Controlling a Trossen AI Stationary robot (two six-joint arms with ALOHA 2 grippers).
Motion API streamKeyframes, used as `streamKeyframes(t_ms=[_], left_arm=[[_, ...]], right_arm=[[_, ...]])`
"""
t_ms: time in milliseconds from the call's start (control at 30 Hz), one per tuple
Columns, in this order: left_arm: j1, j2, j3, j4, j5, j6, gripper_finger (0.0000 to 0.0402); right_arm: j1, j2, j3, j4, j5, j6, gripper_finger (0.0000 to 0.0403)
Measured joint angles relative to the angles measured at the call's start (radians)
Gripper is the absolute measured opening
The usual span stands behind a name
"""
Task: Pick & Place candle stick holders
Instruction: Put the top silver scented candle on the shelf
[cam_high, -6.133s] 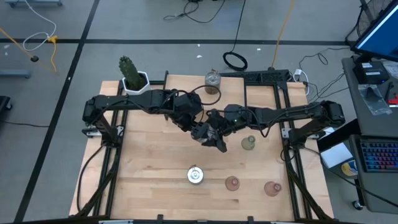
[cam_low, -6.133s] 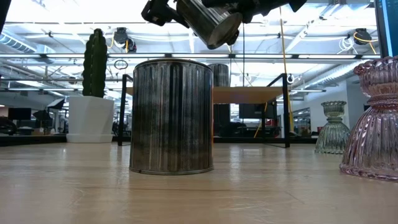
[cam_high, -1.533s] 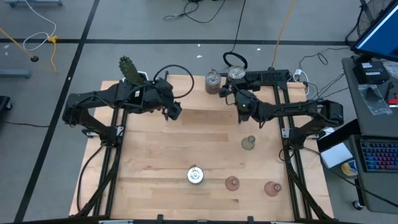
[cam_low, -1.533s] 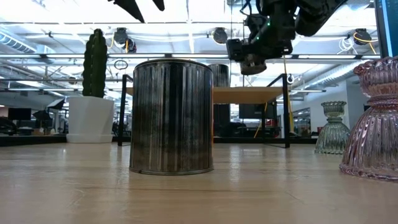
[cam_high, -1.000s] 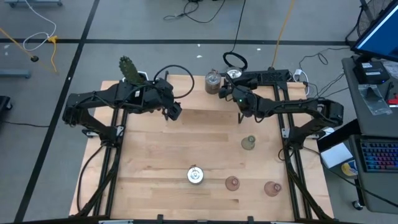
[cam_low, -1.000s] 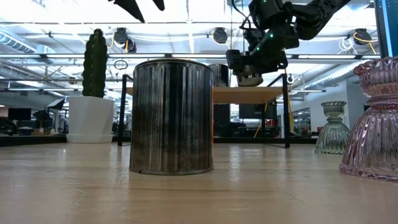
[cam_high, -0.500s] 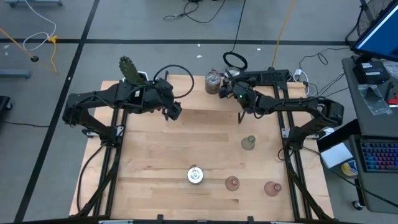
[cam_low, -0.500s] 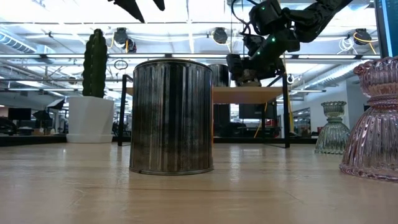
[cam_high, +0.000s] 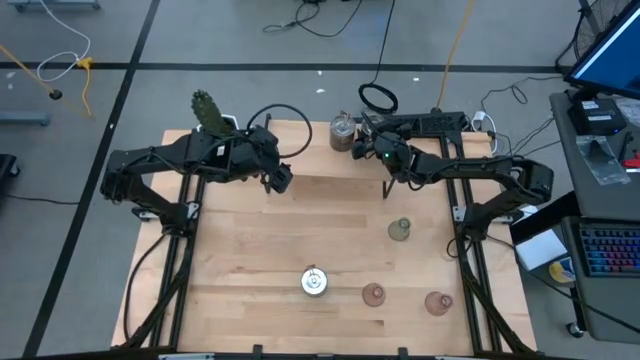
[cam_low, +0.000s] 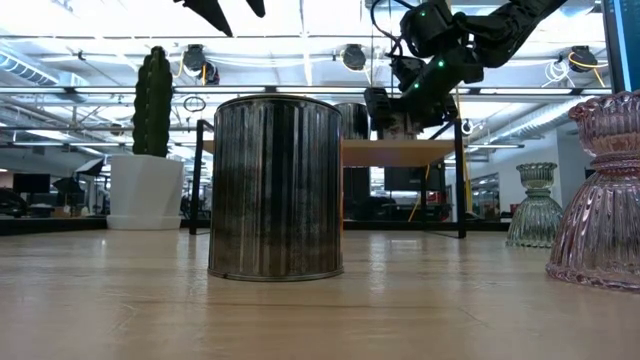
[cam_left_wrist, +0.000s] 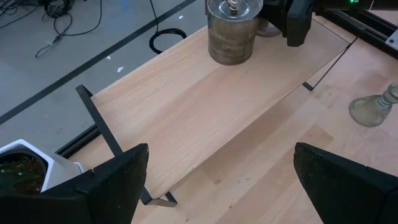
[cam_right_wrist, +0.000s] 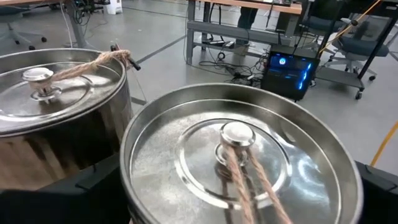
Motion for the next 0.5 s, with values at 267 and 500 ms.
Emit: streamKeyframes(t_ms=[267,500], left_arm=[[0.000,0.000,0.000,0.000,0.000,0.000,0.0395],[0.000,0.000,0.000,0.000,0.000,-0.004,0.0395]], right_arm=[[0.000,-0.007,0.000,0.008,0.002,-0.013,0.0379],[0.006,-0.007,0.000,0.071,0.002,-0.067,0.0380]])
